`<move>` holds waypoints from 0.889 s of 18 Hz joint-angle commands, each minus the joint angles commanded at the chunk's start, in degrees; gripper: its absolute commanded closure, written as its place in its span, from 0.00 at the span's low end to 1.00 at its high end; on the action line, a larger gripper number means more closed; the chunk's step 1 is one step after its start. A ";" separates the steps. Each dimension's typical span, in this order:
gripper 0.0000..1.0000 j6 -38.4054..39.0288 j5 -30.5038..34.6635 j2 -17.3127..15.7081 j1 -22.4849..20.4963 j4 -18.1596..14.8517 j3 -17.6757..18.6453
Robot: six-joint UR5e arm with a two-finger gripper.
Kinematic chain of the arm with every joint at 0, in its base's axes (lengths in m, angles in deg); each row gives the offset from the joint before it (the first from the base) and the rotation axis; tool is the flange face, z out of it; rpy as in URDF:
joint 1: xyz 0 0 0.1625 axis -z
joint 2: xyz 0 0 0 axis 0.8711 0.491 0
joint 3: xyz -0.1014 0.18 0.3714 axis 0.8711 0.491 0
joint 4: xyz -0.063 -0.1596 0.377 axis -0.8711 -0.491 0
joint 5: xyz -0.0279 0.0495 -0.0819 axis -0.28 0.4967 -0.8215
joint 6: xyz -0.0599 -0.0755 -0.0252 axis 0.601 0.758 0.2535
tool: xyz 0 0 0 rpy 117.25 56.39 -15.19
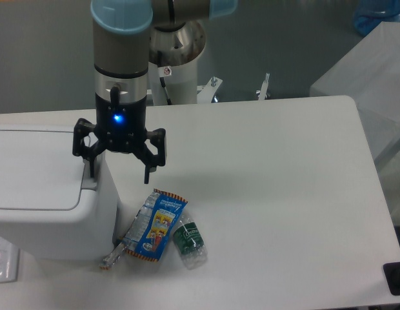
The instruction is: Open the trash can
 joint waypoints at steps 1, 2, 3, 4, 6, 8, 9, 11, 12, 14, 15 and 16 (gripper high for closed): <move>0.00 0.00 0.17 0.00 0.09 -0.09 0.00; 0.00 0.00 0.35 0.00 0.26 -0.09 0.09; 0.00 0.00 0.44 0.00 0.26 -0.09 0.09; 0.00 0.00 0.44 0.09 0.26 0.00 0.00; 0.00 0.00 0.44 0.09 0.26 0.00 0.00; 0.00 0.00 0.44 0.09 0.26 0.00 0.00; 0.00 0.00 0.44 0.09 0.26 0.00 0.00; 0.00 -0.09 0.44 0.17 0.26 0.00 0.00; 0.00 -0.17 0.44 0.35 0.26 0.00 0.00; 0.00 -0.18 0.53 0.61 0.26 0.00 -0.09; 0.00 -0.18 0.62 0.62 0.26 0.00 -0.09; 0.00 -0.18 0.96 0.62 0.26 0.00 -0.09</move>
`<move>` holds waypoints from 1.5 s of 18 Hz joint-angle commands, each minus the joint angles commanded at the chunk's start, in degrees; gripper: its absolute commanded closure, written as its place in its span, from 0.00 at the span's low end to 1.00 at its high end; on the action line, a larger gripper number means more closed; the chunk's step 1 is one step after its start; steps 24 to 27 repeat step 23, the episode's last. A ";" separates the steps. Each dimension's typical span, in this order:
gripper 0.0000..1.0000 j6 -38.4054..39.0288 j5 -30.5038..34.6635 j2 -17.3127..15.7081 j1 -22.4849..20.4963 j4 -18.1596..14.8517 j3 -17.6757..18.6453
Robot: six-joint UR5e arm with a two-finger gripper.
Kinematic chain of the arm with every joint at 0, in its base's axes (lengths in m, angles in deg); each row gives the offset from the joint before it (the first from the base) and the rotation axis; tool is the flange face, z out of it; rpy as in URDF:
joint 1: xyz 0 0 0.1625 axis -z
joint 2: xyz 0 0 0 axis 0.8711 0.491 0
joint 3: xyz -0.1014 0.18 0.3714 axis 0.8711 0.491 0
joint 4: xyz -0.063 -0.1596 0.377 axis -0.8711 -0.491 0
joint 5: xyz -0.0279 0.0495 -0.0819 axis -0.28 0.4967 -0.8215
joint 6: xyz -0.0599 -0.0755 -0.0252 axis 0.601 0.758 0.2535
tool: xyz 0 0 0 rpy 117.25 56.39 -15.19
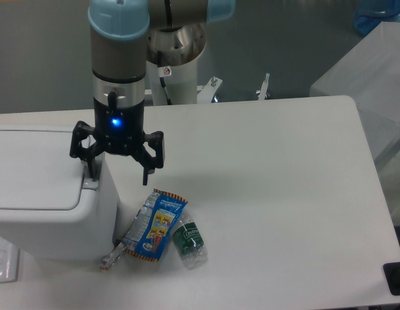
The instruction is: Open the trash can
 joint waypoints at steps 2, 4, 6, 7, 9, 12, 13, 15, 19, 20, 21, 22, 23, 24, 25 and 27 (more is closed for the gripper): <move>0.00 0.09 0.79 0.09 0.00 0.00 0.00; 0.00 0.09 0.71 0.09 0.00 -0.09 -0.70; 0.00 0.09 0.62 -0.09 -0.09 -0.09 -2.10; 0.00 0.09 0.88 -0.09 -0.09 -0.09 -2.81; 0.00 0.09 0.88 0.00 -0.44 -0.09 -4.30; 0.00 -0.09 1.23 -0.09 -2.02 -0.09 -5.36; 0.00 -0.09 1.58 -0.17 -2.63 -0.09 -5.62; 0.00 -0.52 4.65 -0.26 -4.39 -0.09 -6.15; 0.00 -1.05 7.73 -0.09 -6.84 -0.26 -7.64; 0.00 -1.05 8.26 0.00 -7.55 -0.35 -7.73; 0.00 -1.14 8.70 0.00 -7.73 -0.35 -7.65; 0.00 -1.66 8.97 0.00 -7.91 -0.44 -7.47; 0.00 -2.45 8.97 0.09 -8.35 -0.53 -7.47; 0.00 -2.45 8.97 0.09 -8.35 -0.53 -7.47; 0.00 -2.45 8.97 0.09 -8.35 -0.53 -7.47; 0.00 -2.45 8.97 0.09 -8.35 -0.53 -7.47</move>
